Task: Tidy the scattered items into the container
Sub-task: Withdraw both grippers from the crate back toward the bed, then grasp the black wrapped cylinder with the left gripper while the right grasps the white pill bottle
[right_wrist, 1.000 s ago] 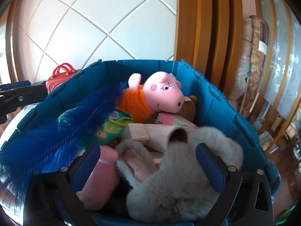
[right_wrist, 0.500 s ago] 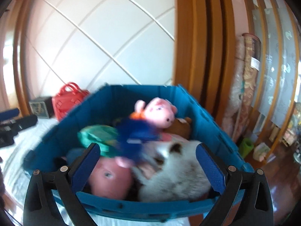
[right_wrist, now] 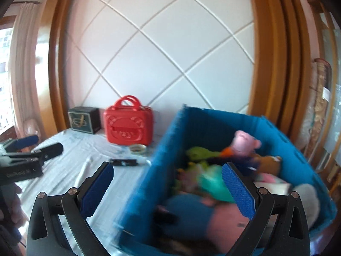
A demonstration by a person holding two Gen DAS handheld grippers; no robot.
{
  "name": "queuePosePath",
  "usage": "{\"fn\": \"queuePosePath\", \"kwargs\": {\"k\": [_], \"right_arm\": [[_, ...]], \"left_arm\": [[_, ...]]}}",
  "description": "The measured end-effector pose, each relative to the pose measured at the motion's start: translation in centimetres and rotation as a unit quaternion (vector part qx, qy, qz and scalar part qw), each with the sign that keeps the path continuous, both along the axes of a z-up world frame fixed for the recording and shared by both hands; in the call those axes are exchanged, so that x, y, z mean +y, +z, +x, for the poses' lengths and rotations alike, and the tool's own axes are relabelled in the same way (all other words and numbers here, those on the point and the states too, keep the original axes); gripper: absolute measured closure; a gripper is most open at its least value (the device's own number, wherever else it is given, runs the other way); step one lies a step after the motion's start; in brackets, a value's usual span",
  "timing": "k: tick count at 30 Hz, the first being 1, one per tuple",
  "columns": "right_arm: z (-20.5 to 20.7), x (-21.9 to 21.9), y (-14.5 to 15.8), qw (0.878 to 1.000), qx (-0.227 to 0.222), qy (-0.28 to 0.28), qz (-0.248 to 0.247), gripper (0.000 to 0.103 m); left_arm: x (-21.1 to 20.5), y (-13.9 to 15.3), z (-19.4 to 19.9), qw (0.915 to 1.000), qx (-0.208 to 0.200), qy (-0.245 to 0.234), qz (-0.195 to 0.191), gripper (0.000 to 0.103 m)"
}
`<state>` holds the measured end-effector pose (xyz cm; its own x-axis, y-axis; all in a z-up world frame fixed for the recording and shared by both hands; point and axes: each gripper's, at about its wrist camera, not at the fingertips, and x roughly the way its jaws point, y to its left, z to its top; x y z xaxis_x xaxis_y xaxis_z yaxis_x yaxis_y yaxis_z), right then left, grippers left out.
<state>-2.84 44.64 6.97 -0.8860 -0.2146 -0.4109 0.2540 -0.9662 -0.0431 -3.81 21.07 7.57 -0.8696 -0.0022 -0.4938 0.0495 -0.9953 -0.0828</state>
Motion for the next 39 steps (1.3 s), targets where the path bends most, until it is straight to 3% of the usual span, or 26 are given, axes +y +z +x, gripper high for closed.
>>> {"fn": "queuePosePath", "kwargs": {"k": [7, 15, 21, 26, 32, 39], "right_arm": [[-2.0, -11.3, -0.3, 1.000, -0.001, 0.028, -0.011, 0.000], [-6.7, -20.2, -7.1, 0.993, -0.107, 0.048, 0.012, 0.000], [-12.5, -20.4, -14.1, 0.981, -0.192, 0.022, 0.028, 0.000], [-17.8, -18.8, -19.6, 0.968, -0.250, -0.008, 0.011, 0.000], [-24.8, -17.3, -25.7, 0.952, -0.303, -0.046, 0.013, 0.000], [-33.1, -15.5, -29.4, 0.941, -0.322, -0.107, -0.007, 0.000]], "left_arm": [[-9.7, -1.3, -3.1, 0.9998, -0.018, 0.002, 0.003, 0.005], [-15.4, -6.8, -7.9, 0.9950, -0.094, -0.005, 0.033, 0.005], [-16.4, -11.6, -12.1, 0.9878, -0.152, 0.009, 0.030, 0.005], [-16.1, -16.0, -17.0, 0.9796, -0.200, 0.009, 0.011, 0.005], [-13.9, -21.4, -25.1, 0.9709, -0.235, -0.044, -0.015, 0.005], [-10.8, -25.9, -34.9, 0.9653, -0.231, -0.113, -0.044, 0.005]]}}
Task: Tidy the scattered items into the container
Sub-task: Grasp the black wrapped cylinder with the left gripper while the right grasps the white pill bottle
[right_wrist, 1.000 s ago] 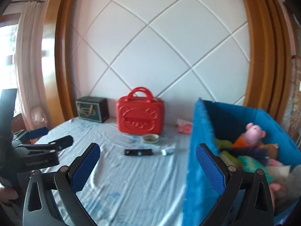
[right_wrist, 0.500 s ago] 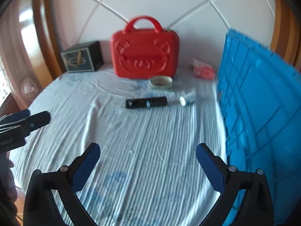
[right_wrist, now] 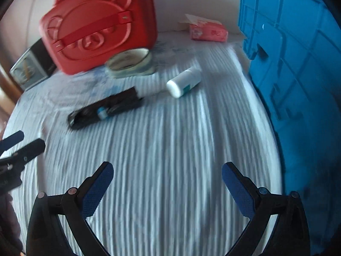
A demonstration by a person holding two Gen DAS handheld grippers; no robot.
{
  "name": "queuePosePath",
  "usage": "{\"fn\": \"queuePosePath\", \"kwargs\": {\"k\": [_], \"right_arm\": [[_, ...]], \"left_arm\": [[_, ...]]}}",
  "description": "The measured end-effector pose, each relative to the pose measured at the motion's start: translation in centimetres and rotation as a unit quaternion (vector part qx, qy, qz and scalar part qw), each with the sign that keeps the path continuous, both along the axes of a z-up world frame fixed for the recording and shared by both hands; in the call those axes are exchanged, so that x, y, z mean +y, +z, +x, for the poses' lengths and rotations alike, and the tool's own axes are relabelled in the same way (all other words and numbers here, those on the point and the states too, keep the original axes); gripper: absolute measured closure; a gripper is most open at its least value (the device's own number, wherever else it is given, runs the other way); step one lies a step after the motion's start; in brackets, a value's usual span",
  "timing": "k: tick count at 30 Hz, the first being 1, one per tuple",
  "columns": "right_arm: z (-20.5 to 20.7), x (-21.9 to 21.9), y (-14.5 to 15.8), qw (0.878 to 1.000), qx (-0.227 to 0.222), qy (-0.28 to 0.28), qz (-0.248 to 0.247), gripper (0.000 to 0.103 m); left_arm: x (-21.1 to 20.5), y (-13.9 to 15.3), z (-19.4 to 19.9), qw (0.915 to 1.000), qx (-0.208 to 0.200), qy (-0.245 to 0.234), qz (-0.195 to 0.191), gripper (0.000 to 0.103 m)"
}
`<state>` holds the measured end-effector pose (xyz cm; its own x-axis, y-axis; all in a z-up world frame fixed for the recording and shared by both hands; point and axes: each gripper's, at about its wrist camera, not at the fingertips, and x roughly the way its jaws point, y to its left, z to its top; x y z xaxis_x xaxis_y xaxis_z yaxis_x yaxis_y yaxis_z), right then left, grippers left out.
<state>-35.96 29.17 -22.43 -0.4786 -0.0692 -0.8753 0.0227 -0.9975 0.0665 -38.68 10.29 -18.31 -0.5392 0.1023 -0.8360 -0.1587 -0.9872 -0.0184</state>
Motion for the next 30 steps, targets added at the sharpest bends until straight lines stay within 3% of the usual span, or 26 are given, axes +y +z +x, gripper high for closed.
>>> {"fn": "queuePosePath", "kwargs": {"k": [5, 10, 12, 15, 18, 23, 30], "right_arm": [[-5.5, 1.3, -1.4, 0.999, 0.005, -0.045, -0.008, 0.000], [-9.3, 0.9, -3.0, 0.999, 0.007, -0.042, -0.008, 0.000], [-10.3, 0.5, -3.7, 0.999, 0.010, -0.037, 0.002, 0.000], [-11.7, 0.1, -5.3, 0.999, 0.003, -0.036, -0.003, 0.000], [-12.1, -0.7, -5.9, 0.999, 0.018, -0.021, 0.039, 0.000], [-11.3, -0.4, -5.8, 0.997, 0.060, -0.022, 0.040, 0.000], [-10.8, -0.5, -5.6, 0.997, 0.055, -0.024, 0.040, 0.000]], "left_arm": [[2.8, -2.9, -4.5, 0.9983, 0.004, -0.050, -0.028, 0.005], [4.4, -5.7, -7.1, 0.9973, -0.022, -0.070, -0.005, 0.005], [4.9, -6.6, -8.0, 0.9975, -0.032, -0.063, -0.010, 0.001], [4.5, -6.8, -9.0, 0.9997, -0.016, -0.016, -0.002, 0.001], [3.8, -6.7, -9.4, 0.9992, -0.002, 0.031, 0.025, 0.001], [4.6, -6.9, -9.3, 0.9998, 0.014, 0.015, 0.005, 0.000], [4.9, -6.3, -9.9, 0.9999, -0.009, 0.011, -0.001, 0.000]]}}
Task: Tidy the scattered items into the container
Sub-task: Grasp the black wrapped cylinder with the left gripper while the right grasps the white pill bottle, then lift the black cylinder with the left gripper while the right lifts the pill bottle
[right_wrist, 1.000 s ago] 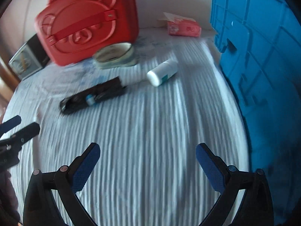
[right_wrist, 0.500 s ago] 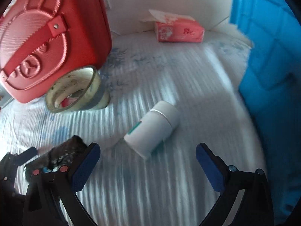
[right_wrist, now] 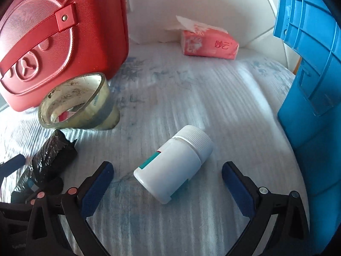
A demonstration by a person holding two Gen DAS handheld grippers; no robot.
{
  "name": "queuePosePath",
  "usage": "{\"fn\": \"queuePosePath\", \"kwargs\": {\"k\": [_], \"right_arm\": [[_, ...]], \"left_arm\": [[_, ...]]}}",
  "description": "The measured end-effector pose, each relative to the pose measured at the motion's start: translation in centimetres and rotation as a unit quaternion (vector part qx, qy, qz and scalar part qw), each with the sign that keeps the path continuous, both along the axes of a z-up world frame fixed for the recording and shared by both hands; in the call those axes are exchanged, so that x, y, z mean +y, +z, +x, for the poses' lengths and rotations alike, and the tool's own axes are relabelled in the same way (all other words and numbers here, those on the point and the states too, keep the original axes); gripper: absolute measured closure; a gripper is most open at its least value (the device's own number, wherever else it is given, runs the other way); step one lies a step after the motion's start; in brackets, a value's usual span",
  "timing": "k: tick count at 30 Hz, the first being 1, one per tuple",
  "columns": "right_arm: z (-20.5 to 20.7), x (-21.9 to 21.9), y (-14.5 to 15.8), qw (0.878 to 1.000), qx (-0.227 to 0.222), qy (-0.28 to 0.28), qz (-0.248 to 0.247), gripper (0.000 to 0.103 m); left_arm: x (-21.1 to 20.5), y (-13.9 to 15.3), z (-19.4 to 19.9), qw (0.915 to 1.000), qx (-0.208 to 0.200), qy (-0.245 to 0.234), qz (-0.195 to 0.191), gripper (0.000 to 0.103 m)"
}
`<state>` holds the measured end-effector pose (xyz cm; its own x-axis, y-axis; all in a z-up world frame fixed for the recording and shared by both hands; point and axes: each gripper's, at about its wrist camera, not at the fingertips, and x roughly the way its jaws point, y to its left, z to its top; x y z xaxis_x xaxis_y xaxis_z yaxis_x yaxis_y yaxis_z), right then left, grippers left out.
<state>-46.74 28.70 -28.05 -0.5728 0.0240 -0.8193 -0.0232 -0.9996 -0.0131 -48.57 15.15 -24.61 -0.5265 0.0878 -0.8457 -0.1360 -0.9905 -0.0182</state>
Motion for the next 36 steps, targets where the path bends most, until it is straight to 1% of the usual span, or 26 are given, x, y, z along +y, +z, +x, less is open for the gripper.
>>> {"fn": "queuePosePath", "kwargs": {"k": [1, 3, 4, 5, 6, 7, 8, 9, 10, 11, 13, 14, 17, 21, 24, 26, 28, 30, 31, 32, 33, 34, 36], "right_arm": [[-0.2, 0.0, -0.2, 1.000, -0.004, -0.008, -0.002, 0.000], [0.0, 0.3, -0.1, 1.000, 0.006, -0.019, -0.018, 0.007], [0.1, 0.4, 0.1, 0.999, 0.014, -0.020, -0.021, 0.018], [0.0, 0.4, 0.2, 0.999, 0.019, -0.021, -0.021, 0.031], [-0.2, 0.4, 0.2, 0.999, 0.019, -0.019, -0.018, 0.035], [-0.4, 0.3, 0.2, 1.000, 0.015, -0.015, -0.019, 0.038], [-0.4, 0.2, 0.1, 1.000, 0.013, -0.012, -0.019, 0.042], [-0.5, 0.2, 0.1, 1.000, 0.013, -0.012, -0.011, 0.046], [-0.6, 0.2, 0.0, 1.000, 0.012, -0.010, -0.006, 0.052], [-0.4, 0.2, 0.0, 1.000, 0.012, -0.007, -0.007, 0.056], [-0.1, 0.2, 0.2, 1.000, 0.011, -0.002, -0.014, 0.063], [0.3, 0.1, 0.4, 1.000, 0.012, 0.003, -0.019, 0.063], [2.0, -0.9, 1.2, 0.999, 0.017, 0.024, -0.022, 0.064], [4.8, -2.2, 2.0, 0.998, 0.013, 0.054, -0.037, 0.066], [7.6, -3.6, 2.3, 0.996, 0.006, 0.079, -0.038, 0.066], [9.3, -4.4, 2.2, 0.995, -0.004, 0.094, -0.037, 0.066], [10.8, -5.3, 1.7, 0.993, -0.024, 0.106, -0.037, 0.066], [12.4, -5.7, 1.0, 0.991, -0.045, 0.113, -0.046, 0.066], [13.0, -5.7, 0.8, 0.991, -0.050, 0.114, -0.047, 0.061], [13.7, -5.8, 0.7, 0.990, -0.053, 0.118, -0.047, 0.046], [14.3, -5.9, 0.7, 0.990, -0.054, 0.122, -0.047, 0.037], [14.8, -6.0, 0.9, 0.990, -0.050, 0.123, -0.046, 0.024], [15.1, -6.1, 1.5, 0.991, -0.041, 0.123, -0.041, 0.022]], "left_arm": [[0.0, 0.2, 0.1, 1.0000, 0.000, 0.001, 0.004, 0.001], [0.2, 0.7, 0.5, 0.9998, 0.009, -0.002, 0.020, 0.005], [0.5, 0.8, 0.6, 0.9997, 0.007, -0.008, 0.022, 0.015], [1.0, 0.8, 0.6, 0.9998, 0.004, -0.014, 0.015, 0.023], [1.3, 0.8, 0.7, 0.9998, 0.008, -0.017, 0.004, 0.028], [1.6, 1.0, 0.9, 0.9997, 0.012, -0.023, 0.004, 0.040], [1.8, 1.1, 1.1, 0.9996, 0.012, -0.025, 0.004, 0.050], [1.7, 1.3, 1.3, 0.9996, 0.009, -0.024, 0.005, 0.052], [1.3, 1.3, 1.5, 0.9997, 0.007, -0.022, 0.009, 0.056], [1.1, 1.4, 1.7, 0.9997, 0.006, -0.018, 0.015, 0.061], [0.4, 1.7, 2.5, 0.9998, 0.000, -0.006, 0.021, 0.067], [0.0, 1.9, 3.1, 0.9997, -0.002, 0.002, 0.025, 0.068], [-1.2, 2.4, 4.9, 0.9989, -0.008, 0.018, 0.043, 0.069], [-3.6, 2.3, 8.2, 0.9982, -0.010, 0.031, 0.050, 0.069], [-4.1, 2.9, 10.0, 0.9978, -0.010, 0.043, 0.049, 0.069], [-4.5, 3.1, 11.2, 0.9974, -0.015, 0.048, 0.052, 0.069], [-5.0, 2.9, 12.4, 0.9968, -0.028, 0.053, 0.053, 0.069], [-5.6, 2.5, 13.8, 0.9961, -0.038, 0.056, 0.056, 0.069], [-5.9, 2.4, 14.3, 0.9960, -0.041, 0.056, 0.056, 0.069], [-6.1, 2.2, 14.9, 0.9958, -0.044, 0.056, 0.057, 0.069], [-6.3, 2.0, 15.2, 0.9954, -0.049, 0.059, 0.059, 0.069], [-6.6, 1.7, 15.4, 0.9946, -0.055, 0.062, 0.062, 0.069], [-7.1, 1.4, 15.5, 0.9925, -0.064, 0.069, 0.078, 0.068]]}}
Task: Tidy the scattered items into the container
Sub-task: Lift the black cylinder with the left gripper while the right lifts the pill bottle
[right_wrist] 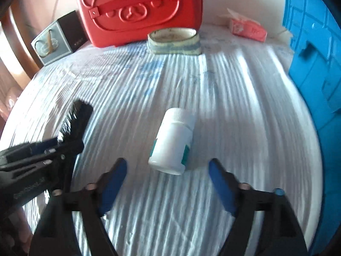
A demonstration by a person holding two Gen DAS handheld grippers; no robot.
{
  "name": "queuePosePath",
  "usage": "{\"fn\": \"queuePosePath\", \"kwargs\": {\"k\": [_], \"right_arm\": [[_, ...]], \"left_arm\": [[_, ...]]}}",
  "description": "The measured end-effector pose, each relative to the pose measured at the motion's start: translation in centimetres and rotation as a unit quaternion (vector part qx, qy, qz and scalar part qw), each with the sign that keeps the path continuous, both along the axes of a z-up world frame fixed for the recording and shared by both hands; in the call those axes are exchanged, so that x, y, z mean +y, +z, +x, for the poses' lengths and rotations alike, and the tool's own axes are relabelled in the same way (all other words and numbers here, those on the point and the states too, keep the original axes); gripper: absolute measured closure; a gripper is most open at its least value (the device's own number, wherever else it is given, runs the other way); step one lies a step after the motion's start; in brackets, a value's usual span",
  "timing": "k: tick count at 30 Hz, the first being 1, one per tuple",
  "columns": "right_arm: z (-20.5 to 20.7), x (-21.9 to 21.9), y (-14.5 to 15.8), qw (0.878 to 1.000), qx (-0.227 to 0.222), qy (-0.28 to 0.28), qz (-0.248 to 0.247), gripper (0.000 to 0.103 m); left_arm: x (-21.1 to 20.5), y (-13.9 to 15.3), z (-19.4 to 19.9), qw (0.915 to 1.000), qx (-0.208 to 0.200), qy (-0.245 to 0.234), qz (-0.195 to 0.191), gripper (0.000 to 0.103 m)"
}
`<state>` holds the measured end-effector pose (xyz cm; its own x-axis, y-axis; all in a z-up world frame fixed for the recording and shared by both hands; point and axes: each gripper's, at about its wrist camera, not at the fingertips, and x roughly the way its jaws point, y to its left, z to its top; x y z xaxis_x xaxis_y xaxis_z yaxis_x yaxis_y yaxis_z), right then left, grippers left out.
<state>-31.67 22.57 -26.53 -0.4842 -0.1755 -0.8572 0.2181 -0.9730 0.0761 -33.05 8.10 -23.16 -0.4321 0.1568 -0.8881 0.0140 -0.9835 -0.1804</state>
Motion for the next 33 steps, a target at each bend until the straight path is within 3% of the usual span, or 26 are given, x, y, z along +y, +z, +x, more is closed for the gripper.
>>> {"fn": "queuePosePath", "kwargs": {"k": [6, 8, 13, 15, 16, 19, 20, 28, 33], "right_arm": [[-1.9, 0.0, 0.0, 1.000, -0.015, -0.011, 0.008, 0.023], [-2.8, 0.1, -0.9, 0.999, -0.036, -0.016, 0.002, 0.037], [-3.6, 0.0, -1.1, 0.999, -0.029, -0.019, 0.011, 0.041], [-3.6, -0.1, -1.1, 0.999, -0.024, -0.016, 0.020, 0.043], [-3.5, -0.2, -1.1, 0.999, -0.021, -0.014, 0.028, 0.048], [-3.0, -0.1, -0.9, 0.999, -0.019, -0.010, 0.032, 0.069], [-2.7, 0.0, -0.9, 0.999, -0.024, -0.011, 0.026, 0.069], [2.4, -0.9, 2.2, 1.000, -0.016, 0.011, 0.017, 0.069], [7.5, -2.2, 6.8, 0.999, 0.023, 0.031, 0.012, 0.069]], "left_arm": [[0.9, -0.5, -0.7, 0.9998, -0.016, -0.012, -0.006, 0.037], [1.6, -0.7, -0.5, 0.9994, -0.013, -0.026, -0.022, 0.028], [3.6, -1.1, 0.0, 0.9961, -0.006, -0.046, -0.075, 0.020], [3.7, -1.0, 0.2, 0.9961, -0.004, -0.043, -0.077, 0.020], [3.6, -1.0, 0.3, 0.9961, -0.003, -0.041, -0.078, 0.026], [3.0, -0.4, 1.0, 0.9962, -0.003, -0.034, -0.080, 0.063], [2.8, -0.3, 1.2, 0.9961, -0.004, -0.034, -0.082, 0.069], [0.9, 2.1, 6.0, 0.9971, 0.001, -0.024, -0.072, 0.069], [-0.6, 6.8, 10.3, 0.9967, 0.045, -0.008, -0.067, 0.069]]}}
